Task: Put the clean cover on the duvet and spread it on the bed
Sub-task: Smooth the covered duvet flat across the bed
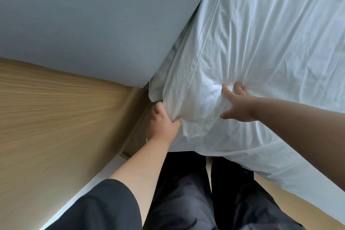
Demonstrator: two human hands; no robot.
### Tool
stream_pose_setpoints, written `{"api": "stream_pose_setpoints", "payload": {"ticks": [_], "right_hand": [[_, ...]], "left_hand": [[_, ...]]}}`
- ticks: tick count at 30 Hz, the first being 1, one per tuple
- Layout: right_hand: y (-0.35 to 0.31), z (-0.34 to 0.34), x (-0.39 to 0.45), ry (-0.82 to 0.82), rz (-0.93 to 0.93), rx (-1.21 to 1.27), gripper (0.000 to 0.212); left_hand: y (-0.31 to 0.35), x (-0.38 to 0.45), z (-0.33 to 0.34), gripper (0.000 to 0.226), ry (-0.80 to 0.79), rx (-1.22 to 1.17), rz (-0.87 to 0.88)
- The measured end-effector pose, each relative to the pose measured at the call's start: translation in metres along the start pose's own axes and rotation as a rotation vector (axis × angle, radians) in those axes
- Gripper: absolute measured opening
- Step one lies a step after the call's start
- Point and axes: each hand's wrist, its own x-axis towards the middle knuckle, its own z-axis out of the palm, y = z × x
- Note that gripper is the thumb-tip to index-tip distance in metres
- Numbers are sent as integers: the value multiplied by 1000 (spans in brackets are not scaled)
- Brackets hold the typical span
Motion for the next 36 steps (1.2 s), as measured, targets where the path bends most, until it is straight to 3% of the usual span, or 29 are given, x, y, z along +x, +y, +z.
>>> {"api": "stream_pose_setpoints", "payload": {"ticks": [7,11,15,20,24,29,31,36], "right_hand": [[-3,-2,2,-36,10,-29,116],[-4,-1,3,-42,21,-50,116],[-5,-3,3,-53,18,-58,116],[-7,-3,2,-59,21,-82,115],[-8,-5,5,-76,21,-89,115],[-1,-3,8,-77,-10,-92,115],[1,4,7,-12,-29,-104,113],[18,37,-19,330,-159,-101,94]], "left_hand": [[0,11,-12,60,47,-103,95],[10,10,-14,57,181,-174,225],[25,17,-14,43,318,-19,357],[41,25,-15,22,288,201,479],[36,35,-16,31,140,96,392],[17,33,-26,48,110,-287,251],[16,32,-28,46,82,-326,218],[24,27,-30,42,107,-494,23]]}}
